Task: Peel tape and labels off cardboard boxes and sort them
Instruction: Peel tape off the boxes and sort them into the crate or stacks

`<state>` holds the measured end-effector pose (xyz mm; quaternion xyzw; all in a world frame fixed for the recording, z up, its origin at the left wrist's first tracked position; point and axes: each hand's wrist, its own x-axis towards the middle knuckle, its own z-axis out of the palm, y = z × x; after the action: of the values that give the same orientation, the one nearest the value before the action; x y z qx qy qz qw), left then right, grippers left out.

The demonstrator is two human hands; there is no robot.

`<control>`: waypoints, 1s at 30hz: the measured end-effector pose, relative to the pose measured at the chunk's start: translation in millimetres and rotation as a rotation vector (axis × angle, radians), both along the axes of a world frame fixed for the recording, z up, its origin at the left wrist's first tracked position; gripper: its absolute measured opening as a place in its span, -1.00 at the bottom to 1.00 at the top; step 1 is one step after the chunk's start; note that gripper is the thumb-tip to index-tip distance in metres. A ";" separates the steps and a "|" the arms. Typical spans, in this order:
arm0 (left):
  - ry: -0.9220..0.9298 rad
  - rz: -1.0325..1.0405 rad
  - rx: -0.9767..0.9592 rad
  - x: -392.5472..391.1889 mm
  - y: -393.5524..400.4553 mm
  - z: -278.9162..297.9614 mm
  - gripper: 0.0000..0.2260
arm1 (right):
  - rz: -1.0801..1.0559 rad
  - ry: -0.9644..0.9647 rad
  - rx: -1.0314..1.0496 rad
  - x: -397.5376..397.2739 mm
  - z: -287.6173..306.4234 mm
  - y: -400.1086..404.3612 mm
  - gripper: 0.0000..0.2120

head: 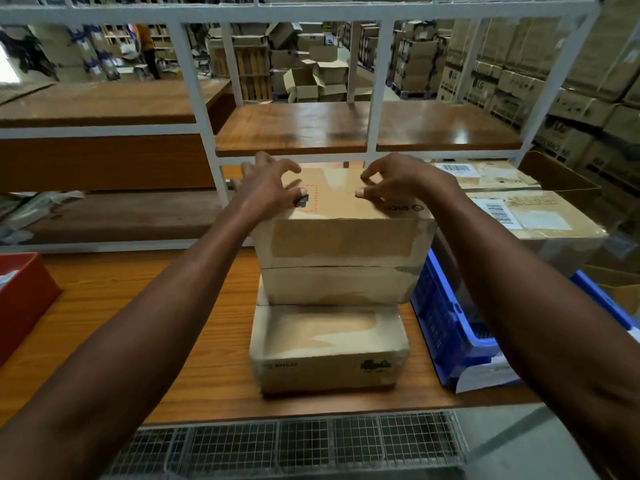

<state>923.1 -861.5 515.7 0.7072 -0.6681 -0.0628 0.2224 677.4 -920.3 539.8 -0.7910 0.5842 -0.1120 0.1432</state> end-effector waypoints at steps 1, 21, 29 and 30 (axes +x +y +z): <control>-0.027 -0.033 -0.055 -10.5 3.1 0.1 -0.54 | 0.001 0.001 0.003 -1.3 -0.7 0.1 -0.45; 0.072 -0.111 -0.385 -0.7 50.2 -54.8 -0.55 | -0.263 -0.599 -0.355 -57.3 -77.2 90.2 -0.52; 0.608 0.025 -0.333 5.2 74.8 -102.1 -0.01 | -0.252 -0.907 0.040 -65.3 -147.1 114.2 -0.35; 0.670 0.025 -0.306 2.3 76.3 -106.5 0.04 | -0.265 -0.932 0.025 -63.5 -150.2 112.3 -0.38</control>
<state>925.5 -785.3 409.2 0.6143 -0.5512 -0.1875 0.5326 613.9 -808.0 389.5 -0.5739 0.5548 -0.4646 0.3835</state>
